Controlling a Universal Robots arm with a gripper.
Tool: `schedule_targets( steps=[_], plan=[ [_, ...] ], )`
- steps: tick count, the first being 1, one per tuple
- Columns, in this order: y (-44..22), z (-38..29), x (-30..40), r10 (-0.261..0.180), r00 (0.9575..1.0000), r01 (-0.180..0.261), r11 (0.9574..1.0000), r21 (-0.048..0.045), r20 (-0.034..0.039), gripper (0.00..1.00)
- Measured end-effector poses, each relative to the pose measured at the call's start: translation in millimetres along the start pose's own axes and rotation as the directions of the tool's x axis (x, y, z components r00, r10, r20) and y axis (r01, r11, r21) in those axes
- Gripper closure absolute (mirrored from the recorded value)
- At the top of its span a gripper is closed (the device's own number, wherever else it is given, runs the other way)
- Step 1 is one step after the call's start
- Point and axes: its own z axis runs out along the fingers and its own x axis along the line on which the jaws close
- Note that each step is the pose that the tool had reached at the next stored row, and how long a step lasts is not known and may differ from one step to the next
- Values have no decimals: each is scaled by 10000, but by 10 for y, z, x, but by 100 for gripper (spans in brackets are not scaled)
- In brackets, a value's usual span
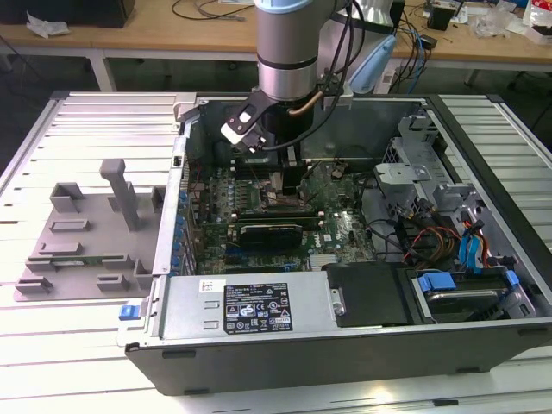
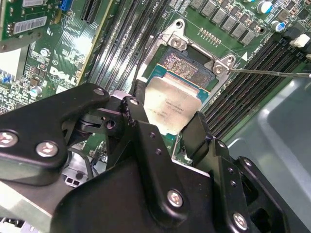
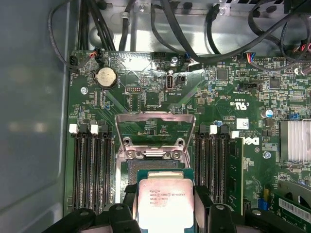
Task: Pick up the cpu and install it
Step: 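Place the cpu into insertion slot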
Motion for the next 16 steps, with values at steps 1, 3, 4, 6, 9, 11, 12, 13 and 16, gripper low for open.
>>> schedule_targets(
  steps=[1, 3, 4, 6, 9, 11, 12, 13, 16],
  plan=[
    [0, 0, 0, 0, 10000, 0, 10000, -1, 1, 45],
    [0, 1, 0, 0, 10000, 0, 10000, 0, 0, 45],
    [0, 8, 1, 0, 10000, 0, 10000, -4, -6, 45],
    [-2, 23, 1, 0, 10000, 0, 10000, -1, -1, 45],
    [-5, 71, 5, -36, 10000, 36, 10000, -2, -4, 45],
    [-7, 88, 9, -38, 10000, 38, 10000, -2, -3, 45],
    [-7, 97, 19, -40, 10000, 40, 10000, -1, -3, 45],
    [-7, 105, 26, -40, 10000, 40, 10000, -2, -3, 45],
    [-9, 136, 50, -41, 10000, 41, 10000, -2, -4, 45]
  ],
)
